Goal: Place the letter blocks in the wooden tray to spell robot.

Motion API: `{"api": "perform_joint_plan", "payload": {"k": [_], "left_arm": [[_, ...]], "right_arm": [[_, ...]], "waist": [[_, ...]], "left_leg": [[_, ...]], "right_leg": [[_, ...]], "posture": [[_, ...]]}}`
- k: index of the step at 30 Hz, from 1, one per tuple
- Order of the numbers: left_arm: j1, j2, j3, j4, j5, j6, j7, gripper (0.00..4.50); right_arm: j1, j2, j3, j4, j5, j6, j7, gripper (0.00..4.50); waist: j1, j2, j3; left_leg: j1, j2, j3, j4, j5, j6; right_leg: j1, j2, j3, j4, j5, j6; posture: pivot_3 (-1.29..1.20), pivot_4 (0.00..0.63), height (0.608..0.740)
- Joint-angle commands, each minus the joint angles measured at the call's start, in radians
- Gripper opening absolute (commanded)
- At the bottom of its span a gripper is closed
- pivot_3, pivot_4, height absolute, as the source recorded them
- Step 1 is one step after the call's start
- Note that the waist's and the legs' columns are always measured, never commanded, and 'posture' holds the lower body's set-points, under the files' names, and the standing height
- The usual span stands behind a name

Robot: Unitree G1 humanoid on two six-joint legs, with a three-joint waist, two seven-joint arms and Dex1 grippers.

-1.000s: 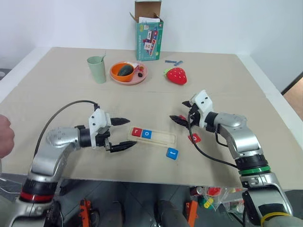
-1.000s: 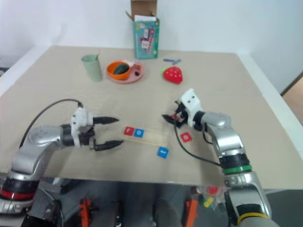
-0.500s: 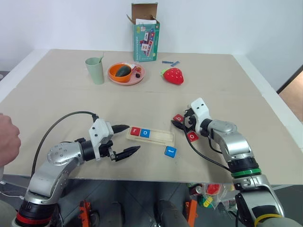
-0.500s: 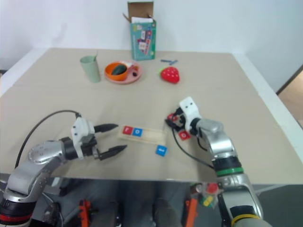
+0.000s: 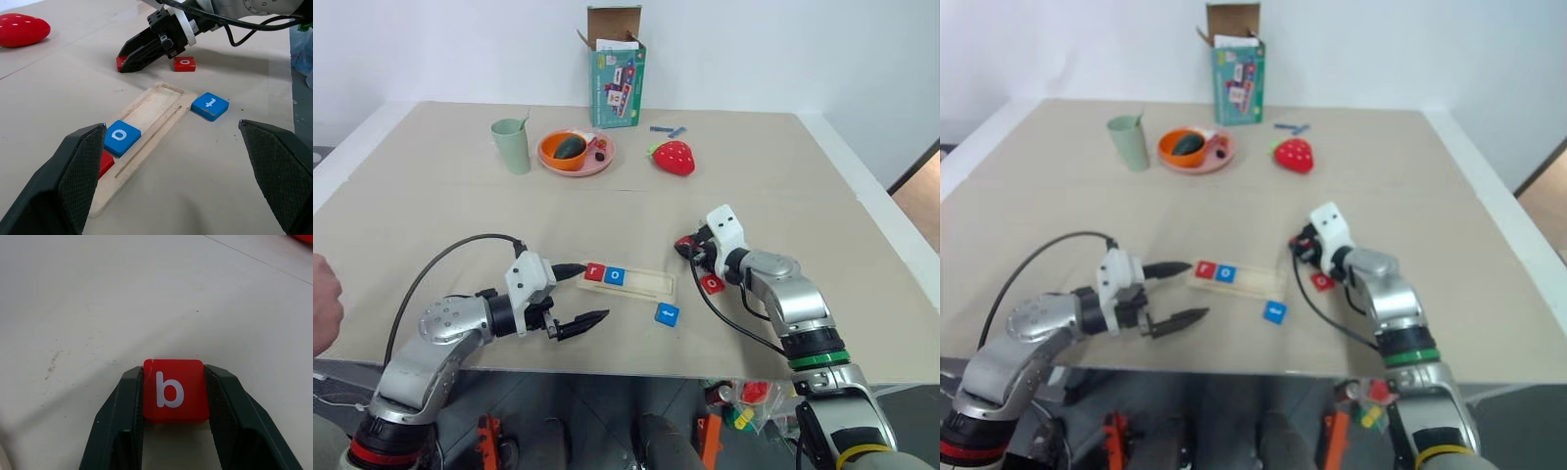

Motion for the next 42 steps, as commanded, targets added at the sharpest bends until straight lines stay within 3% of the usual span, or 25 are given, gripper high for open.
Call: {"api": "perform_joint_plan", "payload": {"k": [1, 9, 16, 22, 33, 35, 39, 42], "left_arm": [[-0.018, -0.007, -0.011, -0.014, 0.003, -0.023, 0.007, 4.50], [-0.013, -0.007, -0.028, -0.002, 0.015, -0.037, 0.001, 4.50], [-0.019, -0.032, -0.058, -0.001, 0.026, -0.047, 0.007, 4.50], [-0.036, -0.032, -0.075, 0.010, 0.034, -0.059, -0.002, 4.50], [-0.048, -0.026, -0.101, 0.029, 0.057, -0.082, -0.014, 4.50], [-0.047, -0.027, -0.102, 0.028, 0.058, -0.082, -0.012, 4.50], [-0.044, -0.025, -0.100, 0.025, 0.058, -0.082, -0.010, 4.50], [-0.046, -0.020, -0.105, 0.024, 0.062, -0.090, -0.020, 4.50]], "right_arm": [[0.020, 0.001, -0.048, -0.119, -0.001, 0.033, -0.060, 1.21], [0.154, 0.027, -0.167, -0.471, 0.005, 0.283, -0.238, 1.21], [0.407, 0.117, -0.210, -0.855, -0.013, 0.554, -0.379, 1.21], [0.477, 0.190, -0.232, -0.925, -0.031, 0.608, -0.455, 1.21], [0.476, 0.225, -0.258, -0.899, -0.001, 0.630, -0.449, 1.21], [0.474, 0.237, -0.263, -0.899, 0.005, 0.632, -0.447, 2.26], [0.462, 0.233, -0.262, -0.905, 0.004, 0.629, -0.447, 3.57], [0.403, 0.157, -0.306, -0.916, 0.031, 0.660, -0.394, 4.46]], "waist": [[0.000, 0.000, 0.000], [0.001, 0.000, 0.000], [0.002, 0.000, 0.000], [-0.005, 0.000, 0.000], [-0.006, 0.000, 0.000], [-0.006, 0.000, 0.000], [-0.007, 0.000, 0.000], [-0.010, 0.001, 0.000]], "left_leg": [[0.000, 0.000, 0.000, 0.000, 0.000, 0.000], [-0.001, 0.000, -0.001, -0.002, 0.000, 0.000], [-0.001, 0.000, -0.001, -0.002, 0.000, -0.001], [0.000, 0.000, 0.001, -0.001, -0.001, -0.001], [-0.001, 0.000, 0.000, -0.003, -0.001, -0.001], [-0.001, 0.001, 0.000, -0.003, -0.001, -0.001], [-0.001, 0.001, 0.000, -0.003, -0.001, -0.001], [-0.001, 0.000, 0.000, -0.003, -0.001, -0.001]], "right_leg": [[0.000, 0.000, 0.000, 0.000, 0.000, 0.000], [-0.001, 0.000, 0.000, 0.000, -0.001, 0.001], [-0.001, 0.000, 0.000, 0.000, -0.002, 0.000], [-0.001, -0.001, 0.001, -0.001, -0.002, -0.002], [-0.002, -0.001, 0.000, -0.002, -0.003, -0.002], [-0.002, 0.000, 0.000, -0.002, -0.003, -0.002], [-0.002, 0.000, 0.000, -0.002, -0.003, -0.002], [-0.002, -0.001, 0.000, -0.002, -0.003, -0.002]], "posture": [[0.00, 0.150, 0.740], [0.00, 0.150, 0.740], [0.00, 0.150, 0.740], [0.00, 0.150, 0.740], [0.00, 0.150, 0.740], [0.00, 0.150, 0.740], [0.00, 0.150, 0.740], [0.00, 0.150, 0.740]]}}
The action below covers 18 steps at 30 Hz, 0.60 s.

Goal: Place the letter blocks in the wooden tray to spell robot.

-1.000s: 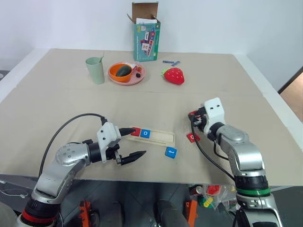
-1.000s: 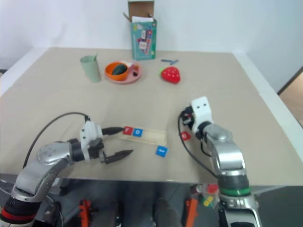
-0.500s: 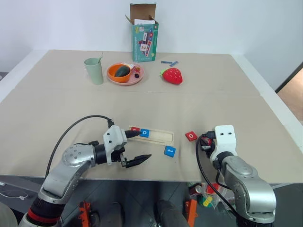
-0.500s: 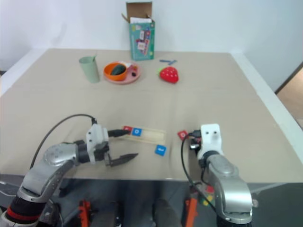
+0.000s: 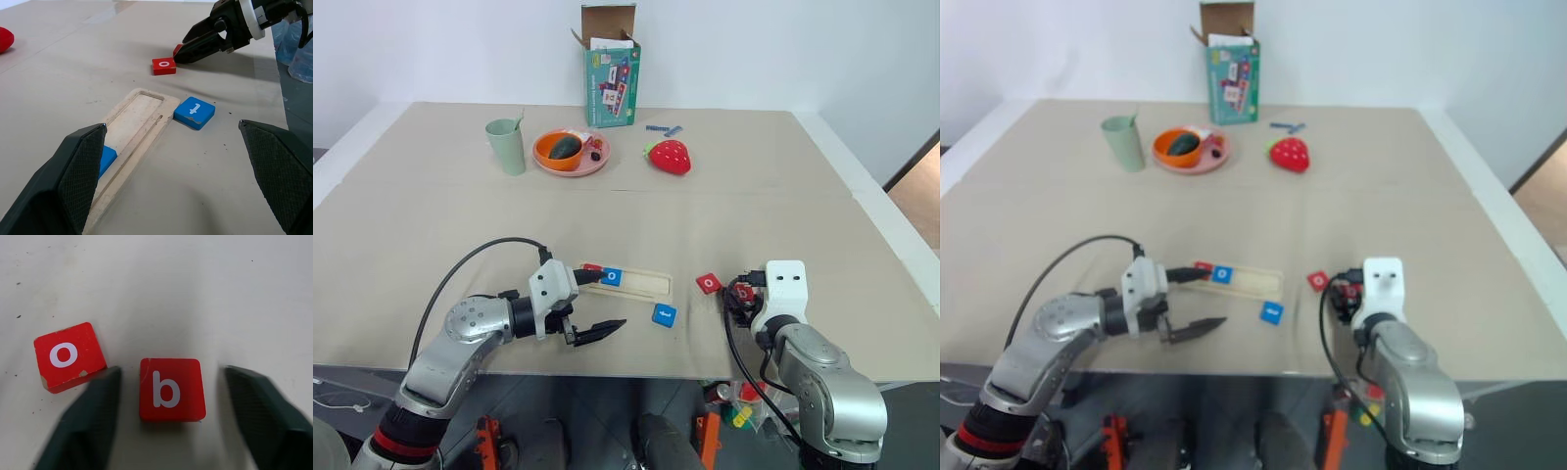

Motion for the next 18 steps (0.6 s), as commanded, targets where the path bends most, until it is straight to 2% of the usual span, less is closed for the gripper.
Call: {"api": "perform_joint_plan", "payload": {"k": [1, 7, 11, 14, 18], "left_arm": [[-0.010, 0.008, -0.005, -0.026, 0.002, -0.025, -0.014, 4.50], [-0.027, 0.004, -0.026, -0.015, 0.017, -0.044, -0.034, 4.50], [-0.046, -0.008, -0.041, 0.003, 0.026, -0.057, -0.038, 4.50], [-0.053, -0.017, -0.052, 0.009, 0.029, -0.066, -0.039, 4.50], [-0.051, -0.025, -0.060, 0.004, 0.029, -0.071, -0.038, 4.50]], "right_arm": [[-0.072, -0.105, -0.053, -0.042, 0.047, 0.032, 0.078, 4.46], [-0.168, -0.463, -0.080, 0.097, 0.199, 0.009, 0.392, 4.46], [-0.174, -0.676, 0.059, 0.269, 0.195, -0.285, 0.684, 4.46], [-0.213, -0.758, 0.187, 0.439, 0.136, -0.565, 0.877, 4.46], [-0.289, -0.760, 0.281, 0.644, 0.086, -0.805, 1.023, 4.46]], "waist": [[-0.001, 0.000, 0.000], [-0.001, -0.001, 0.000], [-0.001, -0.001, 0.001], [-0.002, -0.001, 0.001], [-0.004, 0.000, 0.001]], "left_leg": [[0.000, 0.000, 0.000, 0.000, 0.000, 0.000], [-0.001, -0.001, 0.000, 0.001, 0.000, 0.000], [-0.001, -0.001, 0.000, -0.002, -0.001, 0.002], [-0.001, 0.000, 0.001, -0.003, -0.003, 0.005], [-0.001, 0.000, 0.001, -0.003, -0.003, 0.005]], "right_leg": [[0.000, 0.000, 0.000, 0.000, 0.000, 0.000], [0.002, -0.001, 0.000, -0.005, 0.000, 0.000], [0.003, 0.000, -0.001, -0.008, 0.000, 0.000], [0.003, 0.000, -0.001, -0.010, 0.001, 0.002], [0.003, 0.000, -0.001, -0.011, 0.004, 0.008]], "posture": [[0.00, 0.150, 0.740], [0.00, 0.150, 0.740], [0.00, 0.150, 0.740], [0.00, 0.150, 0.740], [0.00, 0.150, 0.740]]}}
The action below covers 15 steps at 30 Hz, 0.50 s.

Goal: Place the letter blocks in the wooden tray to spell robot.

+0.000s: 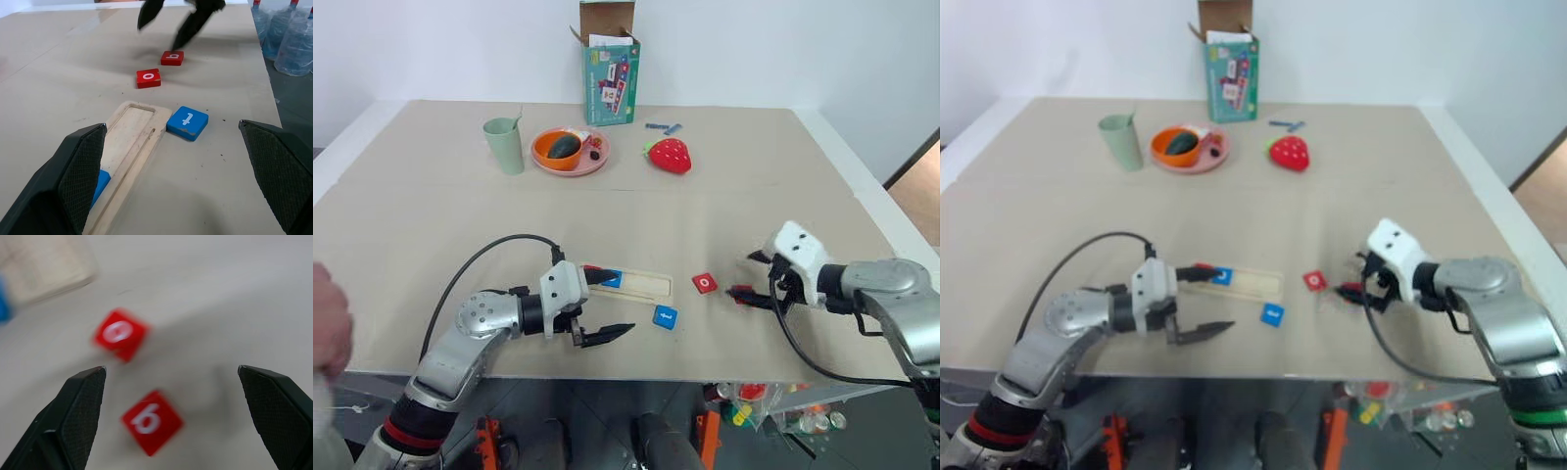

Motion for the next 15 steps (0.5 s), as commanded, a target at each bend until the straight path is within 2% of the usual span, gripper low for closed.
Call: {"api": "perform_joint_plan", "payload": {"k": [1, 7, 15], "left_arm": [[-0.001, -0.003, -0.002, -0.025, -0.001, -0.020, -0.002, 4.50], [0.016, 0.002, -0.001, -0.053, -0.004, -0.010, 0.006, 4.50], [0.025, 0.007, 0.004, -0.064, -0.002, -0.005, 0.018, 4.50]], "right_arm": [[-0.066, -0.011, 0.043, 0.137, -0.047, -0.206, 0.114, 4.46], [-0.170, 0.004, 0.087, 0.405, -0.102, -0.433, 0.232, 4.46], [-0.234, 0.020, 0.105, 0.547, -0.132, -0.502, 0.330, 4.46]], "waist": [[0.000, 0.000, 0.000], [0.001, 0.001, 0.001], [0.001, 0.001, 0.001]], "left_leg": [[0.000, 0.000, 0.000, 0.000, 0.000, 0.000], [-0.001, 0.000, 0.000, 0.001, 0.000, 0.000], [0.000, 0.000, 0.000, 0.002, 0.000, 0.000]], "right_leg": [[0.000, 0.000, 0.000, 0.000, 0.000, 0.000], [0.000, 0.000, 0.001, -0.001, 0.001, 0.001], [0.001, 0.000, 0.001, 0.000, 0.002, 0.001]], "posture": [[0.00, 0.150, 0.740], [0.00, 0.150, 0.740], [0.00, 0.150, 0.740]]}}
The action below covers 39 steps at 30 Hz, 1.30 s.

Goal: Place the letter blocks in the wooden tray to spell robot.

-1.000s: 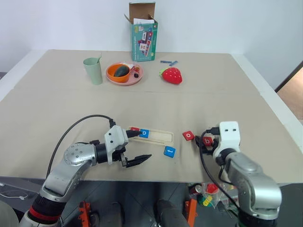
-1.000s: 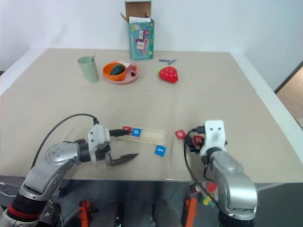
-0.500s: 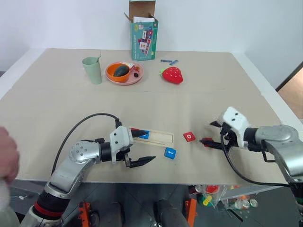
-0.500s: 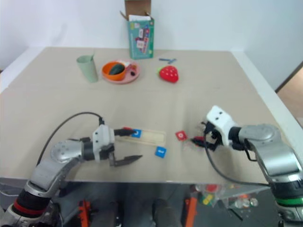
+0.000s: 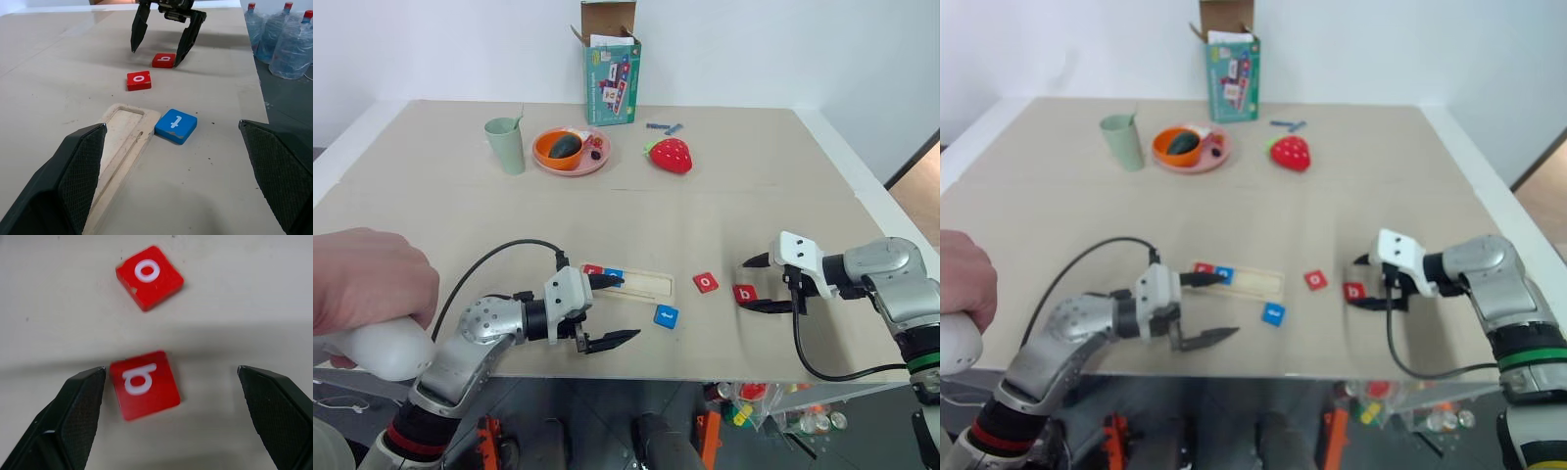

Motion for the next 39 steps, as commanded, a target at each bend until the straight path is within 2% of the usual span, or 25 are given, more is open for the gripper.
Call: {"api": "perform_joint_plan", "payload": {"k": [1, 3, 10, 11, 15, 24, 28, 32, 39], "left_arm": [[0.001, 0.009, 0.012, -0.044, -0.002, -0.006, 0.007, 4.50], [0.002, 0.011, 0.013, -0.045, -0.003, -0.005, 0.009, 4.50], [0.001, 0.017, 0.004, -0.043, -0.003, -0.008, 0.008, 4.50], [0.001, 0.016, 0.003, -0.042, -0.003, -0.009, 0.008, 4.50], [0.005, 0.006, 0.014, -0.032, -0.007, -0.009, 0.023, 4.50], [0.073, 0.011, 0.146, -0.001, -0.046, 0.001, 0.086, 4.50], [0.104, 0.014, 0.225, 0.022, -0.062, 0.000, 0.118, 4.50], [0.128, 0.016, 0.239, 0.026, -0.058, -0.007, 0.127, 4.50], [0.153, 0.014, 0.240, 0.008, -0.046, -0.012, 0.143, 4.50]], "right_arm": [[-0.025, 0.006, -0.004, 0.025, -0.008, -0.026, 0.029, 4.22], [-0.027, 0.014, -0.009, 0.038, -0.005, -0.031, 0.038, 3.70], [-0.022, 0.022, -0.017, 0.068, -0.007, -0.052, 0.064, 1.28], [-0.021, 0.022, -0.022, 0.073, -0.004, -0.060, 0.065, 1.18], [-0.029, 0.029, -0.048, 0.061, 0.024, -0.069, 0.059, 1.18], [-0.126, 0.111, -0.089, -0.251, 0.152, 0.273, -0.042, 1.18], [-0.178, 0.264, -0.013, -0.349, 0.099, 0.387, -0.213, 1.18], [-0.187, 0.368, 0.085, -0.327, 0.023, 0.394, -0.286, 1.18], [-0.187, 0.397, 0.156, -0.327, -0.009, 0.430, -0.256, 1.18]], "waist": [[0.000, 0.000, 0.000], [0.000, 0.000, 0.000], [0.000, 0.000, 0.000], [0.000, 0.000, 0.000], [0.000, 0.000, 0.000], [-0.009, 0.002, 0.001], [-0.014, 0.002, 0.001], [-0.007, 0.002, 0.001], [-0.003, 0.002, 0.001]], "left_leg": [[0.000, 0.000, 0.000, 0.000, 0.000, 0.000], [0.000, 0.000, 0.000, 0.000, 0.000, 0.000], [0.001, 0.000, 0.001, 0.003, 0.000, 0.000], [0.002, 0.000, 0.001, 0.004, 0.000, 0.000], [0.003, 0.000, 0.001, 0.004, 0.000, 0.000], [0.004, 0.002, 0.000, 0.003, 0.000, 0.000], [0.004, 0.002, 0.000, 0.003, 0.000, 0.000], [0.001, 0.001, 0.000, 0.003, 0.001, -0.001], [-0.004, 0.000, 0.000, 0.003, 0.000, -0.001]], "right_leg": [[0.000, 0.000, 0.000, 0.000, 0.000, 0.000], [0.000, 0.000, 0.000, 0.000, 0.000, 0.000], [0.002, 0.000, 0.001, 0.000, 0.000, -0.003], [0.003, 0.000, 0.001, 0.000, 0.000, -0.003], [0.005, -0.001, 0.001, 0.000, 0.000, -0.003], [0.004, 0.001, 0.000, 0.001, 0.003, -0.001], [0.003, 0.001, -0.001, 0.001, 0.003, -0.002], [0.001, 0.000, -0.001, 0.001, 0.003, 0.000], [-0.002, -0.001, -0.001, 0.001, 0.003, 0.002]], "posture": [[0.00, 0.150, 0.740], [0.00, 0.150, 0.740], [0.00, 0.150, 0.740], [0.00, 0.150, 0.740], [0.00, 0.150, 0.740], [0.00, 0.150, 0.740], [0.00, 0.150, 0.740], [0.00, 0.150, 0.740], [0.00, 0.150, 0.740]]}}
